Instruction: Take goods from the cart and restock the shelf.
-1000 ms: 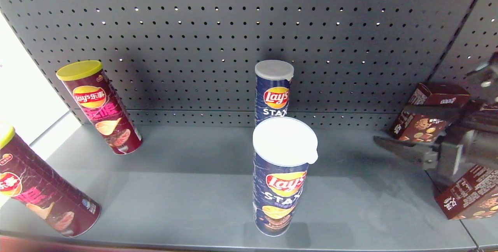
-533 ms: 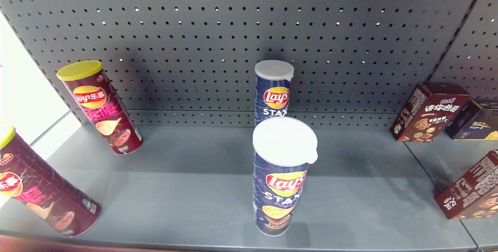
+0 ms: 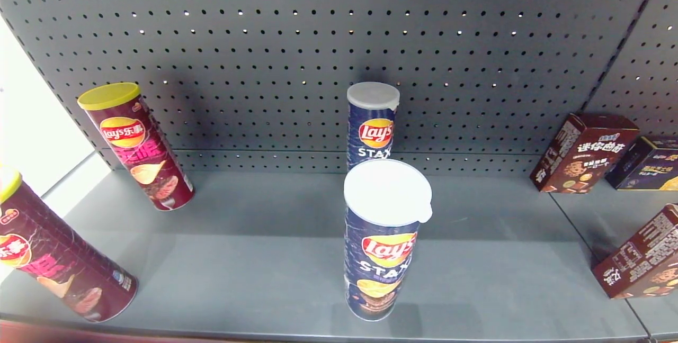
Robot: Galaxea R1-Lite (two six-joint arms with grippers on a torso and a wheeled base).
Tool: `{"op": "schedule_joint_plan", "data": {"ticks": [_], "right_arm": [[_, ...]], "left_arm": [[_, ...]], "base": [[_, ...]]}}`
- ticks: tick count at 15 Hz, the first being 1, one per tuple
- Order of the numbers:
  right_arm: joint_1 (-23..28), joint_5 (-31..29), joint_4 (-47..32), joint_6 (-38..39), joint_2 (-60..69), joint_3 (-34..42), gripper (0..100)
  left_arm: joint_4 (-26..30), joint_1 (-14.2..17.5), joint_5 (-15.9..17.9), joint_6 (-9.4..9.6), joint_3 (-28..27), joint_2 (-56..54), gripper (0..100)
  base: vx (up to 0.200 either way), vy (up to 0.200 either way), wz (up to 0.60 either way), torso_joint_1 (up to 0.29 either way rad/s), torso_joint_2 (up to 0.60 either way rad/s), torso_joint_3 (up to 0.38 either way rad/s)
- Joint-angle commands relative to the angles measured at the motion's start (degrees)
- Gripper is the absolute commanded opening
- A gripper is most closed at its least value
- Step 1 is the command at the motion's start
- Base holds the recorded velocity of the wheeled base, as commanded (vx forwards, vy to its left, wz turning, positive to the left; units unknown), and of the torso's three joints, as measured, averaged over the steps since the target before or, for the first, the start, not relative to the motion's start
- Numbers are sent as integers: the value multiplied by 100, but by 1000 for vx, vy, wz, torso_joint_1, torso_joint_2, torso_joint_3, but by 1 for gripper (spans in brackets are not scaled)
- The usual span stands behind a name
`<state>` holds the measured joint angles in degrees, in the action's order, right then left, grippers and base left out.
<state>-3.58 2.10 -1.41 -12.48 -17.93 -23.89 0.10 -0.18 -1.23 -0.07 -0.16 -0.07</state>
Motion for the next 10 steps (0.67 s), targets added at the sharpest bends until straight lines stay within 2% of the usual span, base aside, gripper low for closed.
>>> {"op": "schedule_joint_plan", "data": {"ticks": [1, 2, 3, 5, 6, 10], "right_arm": [[112, 36, -500, 457, 1407, 737, 100], [112, 133, 168, 791, 1398, 1115, 100], [112, 186, 256, 826, 1398, 1335, 100], [112, 265, 968, 862, 1398, 2389, 100], [112, 291, 572, 870, 1398, 2372, 100], [139, 300, 511, 888, 1407, 2363, 100]], "left_arm": [[-1, 1, 0, -1, -2, 16, 100], [-1, 1, 0, 7, -2, 25, 100], [-1, -8, 0, 7, -2, 25, 100], [-1, 1, -9, -1, -2, 25, 100], [-10, 1, -9, -1, -2, 25, 100], [-10, 1, -9, -1, -2, 25, 100]], "base": [[0, 0, 0, 0, 0, 0], [0, 0, 0, 0, 0, 0], [0, 0, 0, 0, 0, 0], [0, 0, 0, 0, 0, 0], [0, 0, 0, 0, 0, 0], [0, 0, 0, 0, 0, 0]]}}
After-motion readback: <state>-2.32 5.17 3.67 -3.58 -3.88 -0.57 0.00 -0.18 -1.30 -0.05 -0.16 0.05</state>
